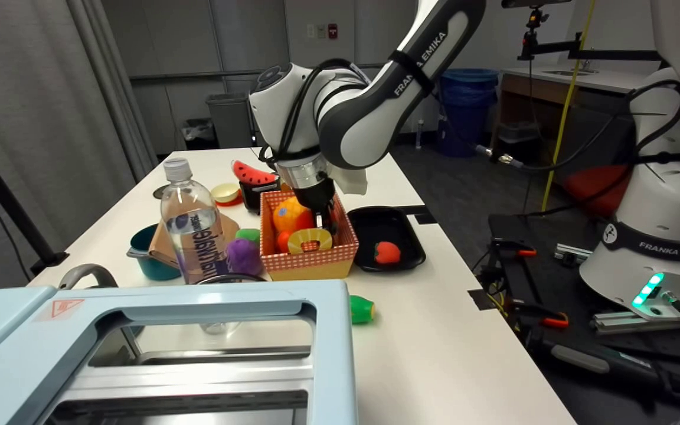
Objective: Remove the tomato plush toy from the black tray and place it in the basket
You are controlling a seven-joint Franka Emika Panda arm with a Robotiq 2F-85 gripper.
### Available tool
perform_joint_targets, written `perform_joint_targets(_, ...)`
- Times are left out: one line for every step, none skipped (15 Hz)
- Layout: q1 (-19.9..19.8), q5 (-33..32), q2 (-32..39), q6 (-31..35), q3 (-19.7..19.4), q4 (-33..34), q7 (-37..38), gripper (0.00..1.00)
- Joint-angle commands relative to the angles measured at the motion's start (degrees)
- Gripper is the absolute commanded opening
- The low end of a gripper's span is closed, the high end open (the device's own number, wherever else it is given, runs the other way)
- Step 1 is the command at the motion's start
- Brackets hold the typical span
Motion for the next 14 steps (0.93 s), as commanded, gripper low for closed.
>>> perform_joint_targets(0.7, 1.9, -0.4, 0.9, -0.9, -0.4, -1.6, 0.6)
perform_joint_targets(1.2, 0.7, -0.5, 0.9, -1.3, -0.5, -0.8, 0.66)
perform_joint_targets(1.4, 0.5, -0.7, 1.0, -1.4, -0.6, -0.6, 0.75)
perform_joint_targets(1.6, 0.1, -0.7, 0.8, -1.7, -0.6, -0.2, 0.82)
perform_joint_targets(1.5, 0.1, -0.9, 0.9, -1.6, -0.7, -0.7, 0.88)
perform_joint_targets(1.6, -0.1, -1.0, 1.0, -1.7, -0.8, -0.7, 0.97)
perform_joint_targets(1.8, -0.3, -1.0, 1.0, -1.9, -0.9, -0.7, 1.0)
perform_joint_targets(1.8, -0.4, -1.1, 1.0, -1.9, -1.0, -0.6, 1.0)
perform_joint_targets(1.9, -0.4, -1.2, 0.8, -2.0, -0.8, -0.6, 1.0)
perform_joint_targets(2.1, -0.5, -1.3, 0.7, -2.0, -0.8, -0.4, 1.0)
perform_joint_targets(2.1, -0.7, -1.4, 0.8, -2.1, -0.7, -0.2, 1.0)
perform_joint_targets(2.2, -0.9, -1.6, 0.8, -2.2, -0.7, -0.1, 1.0)
perform_joint_targets(2.2, -0.9, -2.0, 0.9, -2.2, -0.8, 0.0, 1.0)
perform_joint_targets(2.3, -0.9, -2.4, 1.1, -2.2, -0.9, 0.0, 1.0)
